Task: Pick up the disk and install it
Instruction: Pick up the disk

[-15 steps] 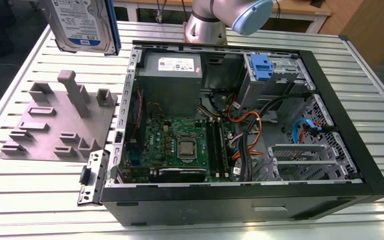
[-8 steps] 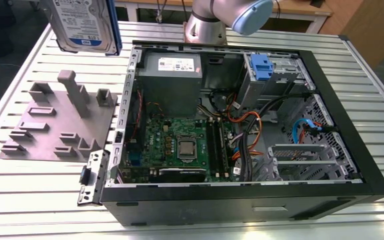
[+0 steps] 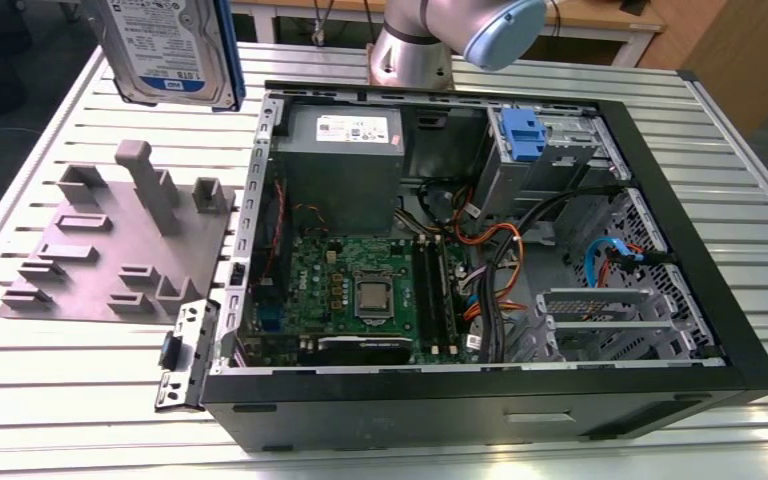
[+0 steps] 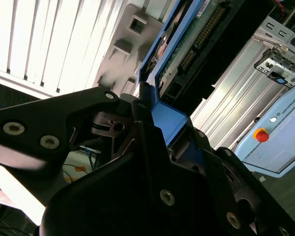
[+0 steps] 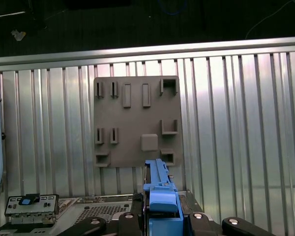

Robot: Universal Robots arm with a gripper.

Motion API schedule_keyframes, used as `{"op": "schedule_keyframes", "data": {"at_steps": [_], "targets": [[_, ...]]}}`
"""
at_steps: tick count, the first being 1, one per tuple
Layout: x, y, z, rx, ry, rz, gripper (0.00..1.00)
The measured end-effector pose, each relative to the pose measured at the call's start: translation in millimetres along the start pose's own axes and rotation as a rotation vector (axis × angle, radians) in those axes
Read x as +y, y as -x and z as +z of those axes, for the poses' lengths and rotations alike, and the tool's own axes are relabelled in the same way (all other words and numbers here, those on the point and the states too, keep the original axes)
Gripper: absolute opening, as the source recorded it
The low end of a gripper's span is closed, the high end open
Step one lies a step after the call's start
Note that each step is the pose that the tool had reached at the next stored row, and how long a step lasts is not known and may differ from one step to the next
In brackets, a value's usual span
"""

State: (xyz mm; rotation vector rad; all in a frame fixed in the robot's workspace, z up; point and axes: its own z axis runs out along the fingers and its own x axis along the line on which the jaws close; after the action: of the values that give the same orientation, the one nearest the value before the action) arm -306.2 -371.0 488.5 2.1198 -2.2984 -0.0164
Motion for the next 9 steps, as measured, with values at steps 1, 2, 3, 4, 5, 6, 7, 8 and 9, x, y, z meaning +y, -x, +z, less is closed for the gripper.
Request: {"op": "schedule_keyframes", "data": {"at_steps": [1, 2, 3, 4, 5, 6, 7, 8, 9], "targets": [[0.0, 0.0, 0.0, 0.0, 0.0, 0.0, 0.36], [0.0, 0.0, 0.0, 0.0, 0.0, 0.0, 0.36], [-0.1, 0.0, 0.0, 0.0, 0.0, 0.0, 0.36], [-0.1, 0.0, 0.0, 0.0, 0.0, 0.0, 0.36], [-0.1, 0.0, 0.0, 0.0, 0.0, 0.0, 0.36], [-0.1, 0.0, 0.0, 0.0, 0.0, 0.0, 0.36], [-0.1, 0.0, 0.0, 0.0, 0.0, 0.0, 0.36], [-0.1, 0.0, 0.0, 0.0, 0.0, 0.0, 0.36], [-0.1, 0.0, 0.0, 0.0, 0.0, 0.0, 0.36]]}}
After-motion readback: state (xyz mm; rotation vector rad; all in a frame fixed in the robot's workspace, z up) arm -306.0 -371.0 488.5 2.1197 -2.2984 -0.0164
